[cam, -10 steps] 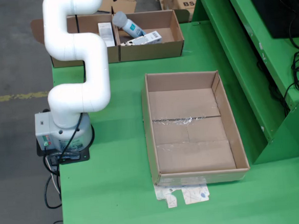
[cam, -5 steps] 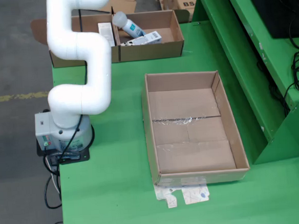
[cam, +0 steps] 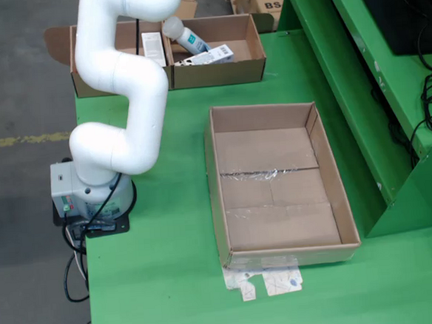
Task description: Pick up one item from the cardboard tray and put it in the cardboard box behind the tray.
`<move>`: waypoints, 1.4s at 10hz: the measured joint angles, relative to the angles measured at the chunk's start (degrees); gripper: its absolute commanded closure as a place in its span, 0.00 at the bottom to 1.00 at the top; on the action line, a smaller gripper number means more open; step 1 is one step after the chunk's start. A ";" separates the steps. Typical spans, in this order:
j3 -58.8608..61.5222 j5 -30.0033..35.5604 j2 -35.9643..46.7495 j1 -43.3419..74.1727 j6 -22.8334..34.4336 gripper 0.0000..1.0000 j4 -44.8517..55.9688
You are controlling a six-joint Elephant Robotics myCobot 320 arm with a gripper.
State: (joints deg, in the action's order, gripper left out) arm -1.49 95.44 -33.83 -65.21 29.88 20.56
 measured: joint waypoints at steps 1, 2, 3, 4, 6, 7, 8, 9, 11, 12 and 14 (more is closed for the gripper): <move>0.00 -0.44 3.25 3.16 3.07 0.00 3.25; 0.09 -0.96 5.71 5.54 5.53 0.00 5.54; 0.09 -1.67 8.17 7.91 7.82 0.00 8.00; 0.09 -2.19 11.51 10.99 10.98 0.00 11.08; 0.53 -3.16 14.76 16.61 16.61 0.00 16.52; 0.53 -3.42 13.09 19.07 18.89 0.00 18.99; 0.53 -3.42 9.75 22.15 22.06 0.00 22.15; 0.53 -3.42 7.38 24.52 24.43 0.00 24.61; 0.44 -2.63 1.67 30.06 30.06 0.00 28.30; 0.44 0.18 -1.94 33.22 33.13 0.00 25.58; 0.44 5.63 -7.56 38.76 38.67 0.00 20.04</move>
State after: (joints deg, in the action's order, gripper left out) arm -1.05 101.07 -41.39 -26.45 68.55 40.60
